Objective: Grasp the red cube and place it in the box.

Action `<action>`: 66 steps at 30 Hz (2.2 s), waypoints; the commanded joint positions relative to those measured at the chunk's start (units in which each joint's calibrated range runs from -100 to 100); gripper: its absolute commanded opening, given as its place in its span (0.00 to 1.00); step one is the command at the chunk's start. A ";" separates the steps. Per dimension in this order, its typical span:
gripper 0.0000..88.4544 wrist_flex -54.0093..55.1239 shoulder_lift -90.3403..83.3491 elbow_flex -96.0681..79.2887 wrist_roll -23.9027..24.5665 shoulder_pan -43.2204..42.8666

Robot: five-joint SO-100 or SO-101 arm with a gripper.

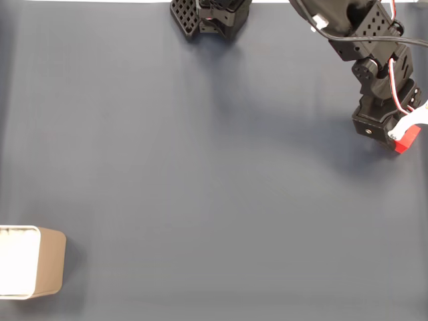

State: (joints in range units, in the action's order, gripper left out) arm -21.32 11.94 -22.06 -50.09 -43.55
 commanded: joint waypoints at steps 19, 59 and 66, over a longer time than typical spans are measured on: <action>0.13 0.42 -4.32 -0.57 -3.03 1.57; 0.00 -6.63 -19.05 -0.75 0.00 8.11; 0.00 -8.84 -21.39 0.44 -0.29 11.66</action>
State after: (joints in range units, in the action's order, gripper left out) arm -29.51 -5.34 -23.42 -50.33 -33.75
